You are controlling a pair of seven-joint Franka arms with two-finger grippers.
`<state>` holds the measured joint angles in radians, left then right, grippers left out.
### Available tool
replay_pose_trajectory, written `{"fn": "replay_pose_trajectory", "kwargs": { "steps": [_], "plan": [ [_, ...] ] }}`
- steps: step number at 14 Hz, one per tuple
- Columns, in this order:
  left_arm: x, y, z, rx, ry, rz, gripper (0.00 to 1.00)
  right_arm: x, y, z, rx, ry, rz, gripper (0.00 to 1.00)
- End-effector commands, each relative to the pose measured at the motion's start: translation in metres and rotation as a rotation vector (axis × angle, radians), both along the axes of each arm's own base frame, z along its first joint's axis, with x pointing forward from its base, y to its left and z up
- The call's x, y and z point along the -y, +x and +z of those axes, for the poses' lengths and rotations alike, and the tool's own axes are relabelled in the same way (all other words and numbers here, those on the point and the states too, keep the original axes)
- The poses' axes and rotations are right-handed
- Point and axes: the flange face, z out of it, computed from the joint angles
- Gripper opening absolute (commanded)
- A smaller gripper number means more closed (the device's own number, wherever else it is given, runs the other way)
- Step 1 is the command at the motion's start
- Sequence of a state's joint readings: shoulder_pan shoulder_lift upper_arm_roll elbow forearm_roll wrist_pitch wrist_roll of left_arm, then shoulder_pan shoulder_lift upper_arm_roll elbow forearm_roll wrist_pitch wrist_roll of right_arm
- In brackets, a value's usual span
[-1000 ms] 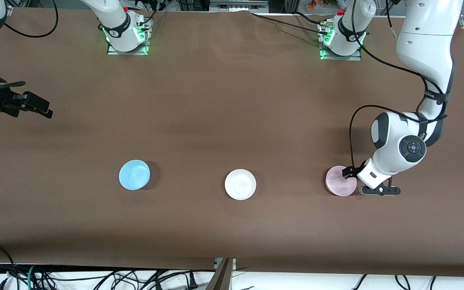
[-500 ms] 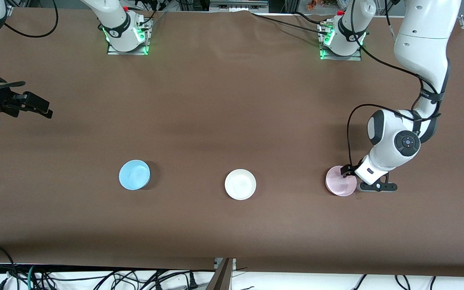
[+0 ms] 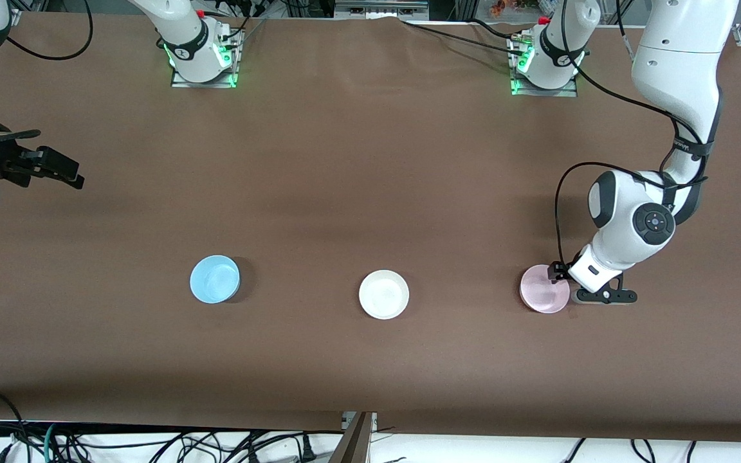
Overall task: Stack pink and blue bowls on white bowl
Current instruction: 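Lower the left gripper onto the pink bowl rim and close it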
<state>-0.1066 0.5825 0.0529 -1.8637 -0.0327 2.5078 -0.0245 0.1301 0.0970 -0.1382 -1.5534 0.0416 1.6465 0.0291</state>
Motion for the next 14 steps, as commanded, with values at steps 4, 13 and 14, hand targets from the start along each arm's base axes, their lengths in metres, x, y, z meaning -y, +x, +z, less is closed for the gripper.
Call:
{"fn": "replay_pose_trajectory", "kwargs": {
  "steps": [4, 13, 14],
  "plan": [
    [0.0024, -0.0128, 0.0046, -0.007, 0.005, -0.032, 0.69, 0.0012, 0.0015, 0.0056, 0.009, 0.010, 0.003, 1.00],
    [0.0023, -0.0137, 0.0043, -0.009, 0.006, -0.061, 0.58, 0.0011, 0.0019, 0.0047, 0.007, 0.010, 0.003, 1.00],
    [0.0014, -0.0140, 0.0047, -0.009, 0.006, -0.060, 0.56, 0.0011, 0.0019, 0.0047, 0.007, 0.010, 0.003, 1.00]
  ]
}}
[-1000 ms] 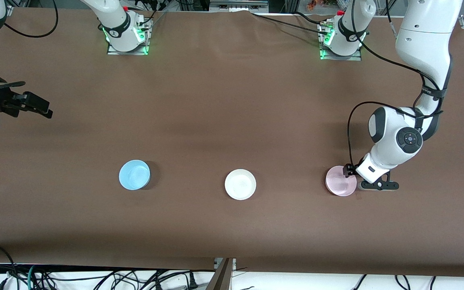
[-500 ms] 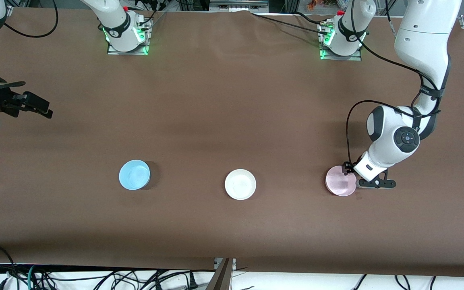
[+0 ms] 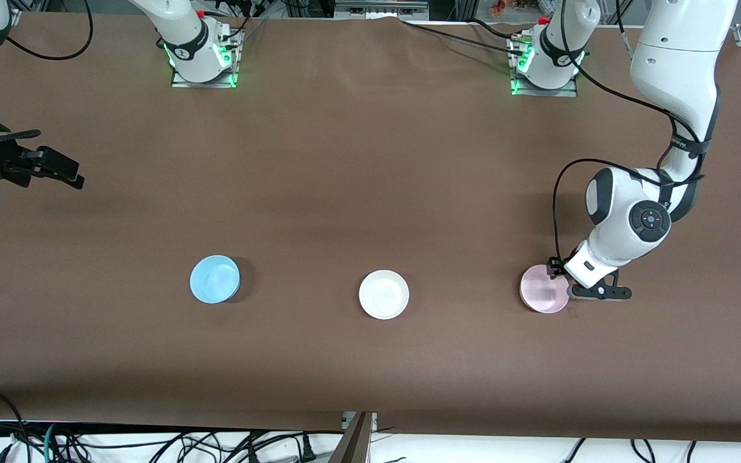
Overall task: Stack pink and blue bowls on white bowl
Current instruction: 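Lower the left gripper onto the pink bowl rim and close it, then lift the pink bowl with the left gripper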
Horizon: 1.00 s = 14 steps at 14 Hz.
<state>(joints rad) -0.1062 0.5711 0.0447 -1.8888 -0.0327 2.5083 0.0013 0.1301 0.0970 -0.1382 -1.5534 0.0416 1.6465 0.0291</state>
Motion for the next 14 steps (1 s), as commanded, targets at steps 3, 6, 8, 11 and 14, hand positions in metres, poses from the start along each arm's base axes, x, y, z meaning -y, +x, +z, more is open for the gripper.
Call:
{"fn": "replay_pose_trajectory", "kwargs": {
  "steps": [3, 6, 8, 11, 14],
  "plan": [
    [-0.0028, -0.0076, 0.0063, 0.002, 0.009, -0.029, 0.46, -0.0007, 0.0019, 0.0047, 0.007, 0.010, 0.006, 1.00],
    [-0.0028, -0.0072, 0.0059, 0.002, 0.010, -0.048, 0.36, -0.0007, 0.0019, 0.0047, 0.007, 0.010, 0.006, 1.00],
    [-0.0019, -0.0073, 0.0059, 0.002, 0.009, -0.049, 0.36, 0.0002, 0.0019, 0.0047, 0.007, 0.010, 0.005, 1.00],
    [-0.0018, -0.0067, 0.0065, 0.004, 0.009, -0.049, 0.26, 0.0011, 0.0019, 0.0047, 0.007, 0.010, 0.003, 1.00],
    [-0.0008, -0.0057, 0.0078, 0.007, 0.009, -0.051, 0.06, 0.0011, 0.0019, 0.0047, 0.007, 0.010, 0.003, 1.00]
  ]
}}
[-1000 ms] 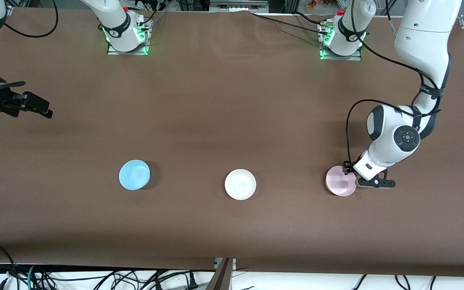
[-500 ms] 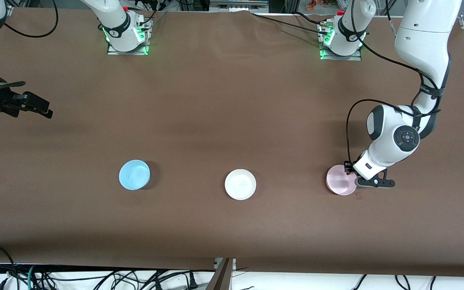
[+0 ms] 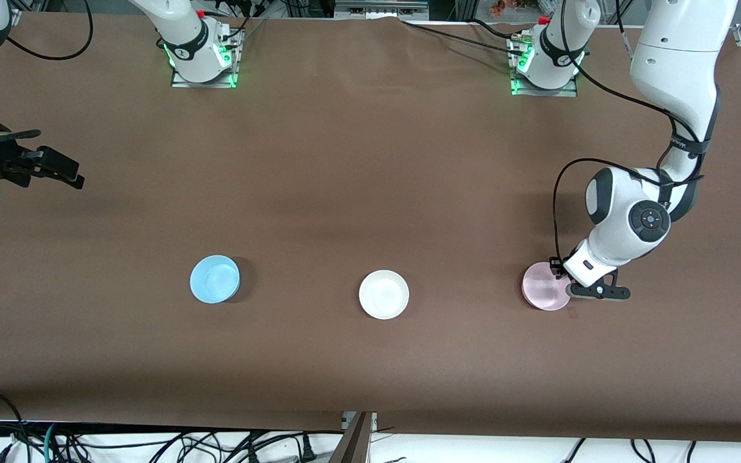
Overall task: Stack pink and blue bowls on white bowl
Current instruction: 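Lift the pink bowl with the left gripper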
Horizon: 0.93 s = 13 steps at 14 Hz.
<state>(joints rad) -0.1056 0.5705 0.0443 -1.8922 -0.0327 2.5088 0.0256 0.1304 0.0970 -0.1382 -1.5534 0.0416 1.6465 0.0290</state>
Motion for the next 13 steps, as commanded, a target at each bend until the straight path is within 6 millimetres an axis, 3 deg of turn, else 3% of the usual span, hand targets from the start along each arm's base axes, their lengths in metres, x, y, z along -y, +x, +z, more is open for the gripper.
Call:
{"fn": "replay_pose_trajectory", "kwargs": {
  "steps": [1, 9, 11, 13],
  "plan": [
    [0.000, -0.004, 0.008, 0.009, 0.007, -0.027, 0.01, 0.001, 0.002, 0.006, 0.010, 0.010, 0.003, 1.00],
    [0.008, -0.002, 0.013, 0.018, -0.001, -0.019, 0.00, 0.000, 0.001, 0.006, 0.001, 0.010, 0.003, 1.00],
    [0.011, 0.000, 0.021, 0.031, -0.005, 0.005, 0.00, 0.000, 0.008, -0.008, -0.011, 0.010, 0.002, 1.00],
    [0.030, 0.005, 0.035, 0.052, -0.028, 0.047, 0.00, -0.004, 0.011, -0.010, -0.004, 0.027, 0.005, 1.00]
  ]
}}
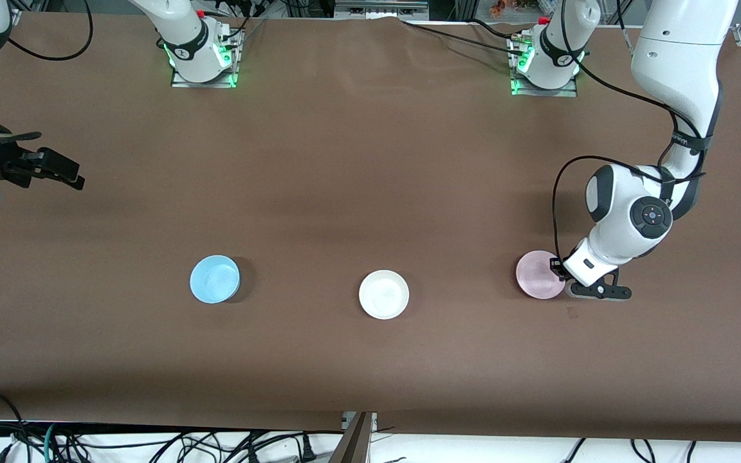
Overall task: Stack pink and blue bowls on white bowl
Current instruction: 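Lift the pink bowl with the left gripper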
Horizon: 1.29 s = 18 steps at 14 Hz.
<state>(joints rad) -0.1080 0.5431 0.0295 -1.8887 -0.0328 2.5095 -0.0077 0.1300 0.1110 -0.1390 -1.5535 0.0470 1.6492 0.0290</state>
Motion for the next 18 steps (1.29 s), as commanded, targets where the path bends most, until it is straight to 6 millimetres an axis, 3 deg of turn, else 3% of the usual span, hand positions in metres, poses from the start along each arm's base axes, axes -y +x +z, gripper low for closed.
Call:
{"fn": "replay_pose_trajectory", "kwargs": {
  "steps": [1, 5, 7, 9, 13, 14, 15, 17, 18],
  "plan": [
    [0.027, 0.004, 0.021, 0.030, -0.029, 0.065, 0.00, -0.006, 0.008, -0.004, 0.004, 0.025, 0.009, 1.00],
    [0.051, 0.006, 0.039, 0.050, -0.067, 0.169, 0.00, -0.009, 0.009, 0.000, 0.012, 0.021, 0.047, 1.00],
    [0.069, 0.007, 0.054, 0.062, -0.107, 0.229, 0.00, -0.008, 0.009, 0.000, 0.019, 0.018, 0.200, 1.00],
    [0.082, 0.005, 0.061, 0.052, -0.151, 0.280, 0.00, -0.008, 0.009, 0.000, 0.020, 0.026, 0.218, 1.00],
    [0.128, -0.001, 0.079, 0.041, -0.216, 0.377, 0.00, -0.003, 0.009, 0.000, 0.022, 0.027, 0.207, 1.00],
    [0.141, -0.005, 0.081, 0.032, -0.232, 0.408, 0.00, -0.003, 0.010, -0.005, 0.013, 0.027, 0.207, 1.00],
    [0.154, -0.005, 0.087, 0.034, -0.248, 0.431, 0.00, -0.002, 0.018, -0.024, -0.019, 0.023, 0.218, 1.00],
    [0.180, -0.012, 0.091, 0.024, -0.262, 0.456, 0.00, -0.005, 0.034, -0.084, -0.129, 0.016, 0.223, 1.00],
    [0.191, -0.016, 0.092, 0.020, -0.264, 0.465, 0.00, -0.005, 0.036, -0.089, -0.131, 0.014, 0.235, 1.00]
  ]
}}
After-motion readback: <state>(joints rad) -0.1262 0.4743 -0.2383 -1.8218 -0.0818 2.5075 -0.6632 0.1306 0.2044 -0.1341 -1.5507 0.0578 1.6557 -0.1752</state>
